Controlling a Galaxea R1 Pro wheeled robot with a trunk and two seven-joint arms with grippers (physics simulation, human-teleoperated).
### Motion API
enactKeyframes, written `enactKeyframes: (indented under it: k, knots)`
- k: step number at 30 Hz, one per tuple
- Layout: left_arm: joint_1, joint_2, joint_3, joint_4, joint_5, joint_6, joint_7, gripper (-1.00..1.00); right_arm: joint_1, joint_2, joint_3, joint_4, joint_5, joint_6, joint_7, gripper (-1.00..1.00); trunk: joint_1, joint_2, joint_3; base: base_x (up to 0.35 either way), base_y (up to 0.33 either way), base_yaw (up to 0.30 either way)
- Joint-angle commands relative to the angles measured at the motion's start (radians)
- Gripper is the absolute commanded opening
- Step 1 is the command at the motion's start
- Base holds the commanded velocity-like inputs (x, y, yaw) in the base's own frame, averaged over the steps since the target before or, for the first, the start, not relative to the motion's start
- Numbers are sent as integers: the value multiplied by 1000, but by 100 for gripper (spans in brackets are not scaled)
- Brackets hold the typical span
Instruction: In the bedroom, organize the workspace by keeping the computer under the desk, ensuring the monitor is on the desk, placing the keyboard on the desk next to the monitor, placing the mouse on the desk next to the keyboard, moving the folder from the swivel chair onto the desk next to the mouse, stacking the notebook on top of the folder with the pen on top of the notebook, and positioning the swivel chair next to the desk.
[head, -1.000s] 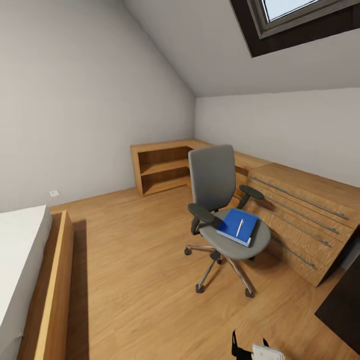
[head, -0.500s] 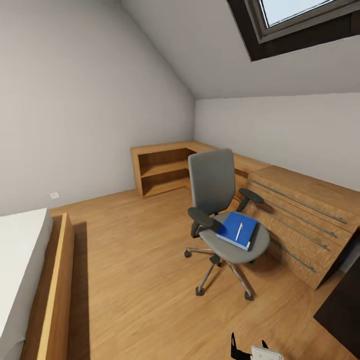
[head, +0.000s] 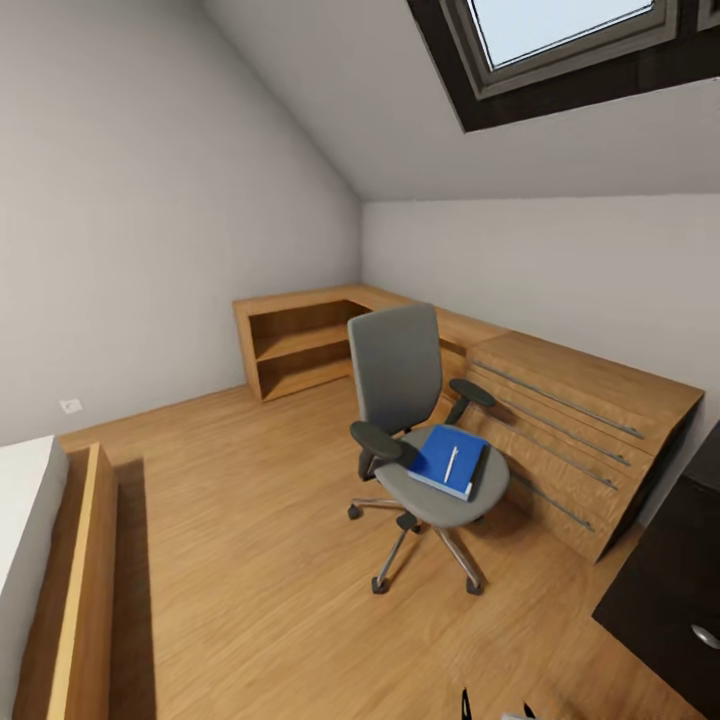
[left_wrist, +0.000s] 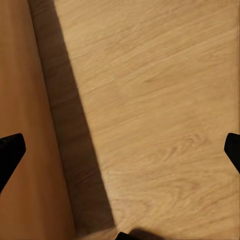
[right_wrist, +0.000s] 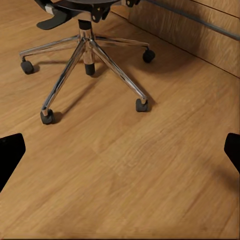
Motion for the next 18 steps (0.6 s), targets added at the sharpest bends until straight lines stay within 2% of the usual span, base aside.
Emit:
enactKeyframes:
  k: [1,7,18]
  knots:
    - [0,2,-3,5,5,-10,4,100,0,0,0,3,2,-2,-3,100,-4,7,3,0,0,-39]
    - [0,3,-4,21,5,-28,4,100,-1,1,2,6,2,-1,0,100,-27,49,23,0,0,-119]
    - [0,-1,-9,56,3,-32,3,100,-1,-1,2,42,4,-2,1,100,-69,126,65,0,0,-227]
